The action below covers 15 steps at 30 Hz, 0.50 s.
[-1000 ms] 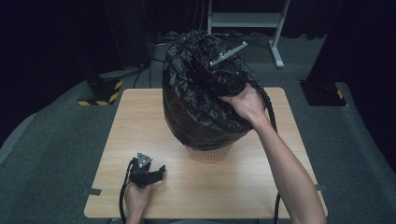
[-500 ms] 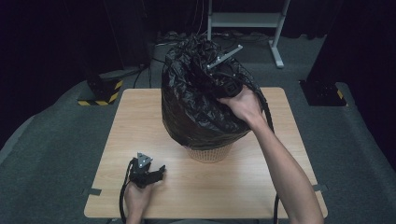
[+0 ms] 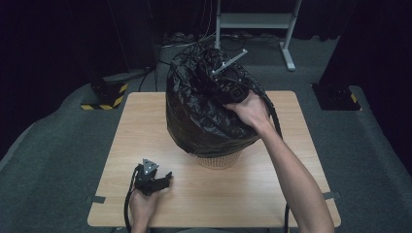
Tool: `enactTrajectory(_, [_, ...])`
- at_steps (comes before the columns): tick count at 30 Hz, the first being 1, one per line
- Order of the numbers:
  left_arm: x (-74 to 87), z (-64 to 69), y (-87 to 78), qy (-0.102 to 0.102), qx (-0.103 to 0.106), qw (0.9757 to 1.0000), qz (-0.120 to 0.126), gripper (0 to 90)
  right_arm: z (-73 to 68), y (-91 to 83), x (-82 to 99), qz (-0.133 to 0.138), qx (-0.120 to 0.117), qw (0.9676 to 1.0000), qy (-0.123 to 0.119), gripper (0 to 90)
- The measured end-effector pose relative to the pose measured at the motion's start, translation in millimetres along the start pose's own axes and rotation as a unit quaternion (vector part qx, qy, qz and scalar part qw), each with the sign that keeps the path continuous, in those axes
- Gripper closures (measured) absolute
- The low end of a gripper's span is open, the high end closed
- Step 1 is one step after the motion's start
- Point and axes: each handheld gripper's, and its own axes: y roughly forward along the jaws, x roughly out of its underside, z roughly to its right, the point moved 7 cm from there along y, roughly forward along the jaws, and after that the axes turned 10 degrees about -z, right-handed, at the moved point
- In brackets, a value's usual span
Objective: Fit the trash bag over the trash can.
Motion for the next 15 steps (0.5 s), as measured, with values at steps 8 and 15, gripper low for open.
enactTrajectory(8, [0.0,0.0,0.1,0.000,0.000,1.0000,0.001,27.3,-2.1,5.1,-0.5,-0.009,-0.002,1.0000,-0.001,89.0])
enactTrajectory(15, [0.0,0.0,0.1,0.000,0.000,1.0000,0.000,27.3,-0.6,11.8,1.5,-0.022,-0.004,0.9997,0.002,88.9])
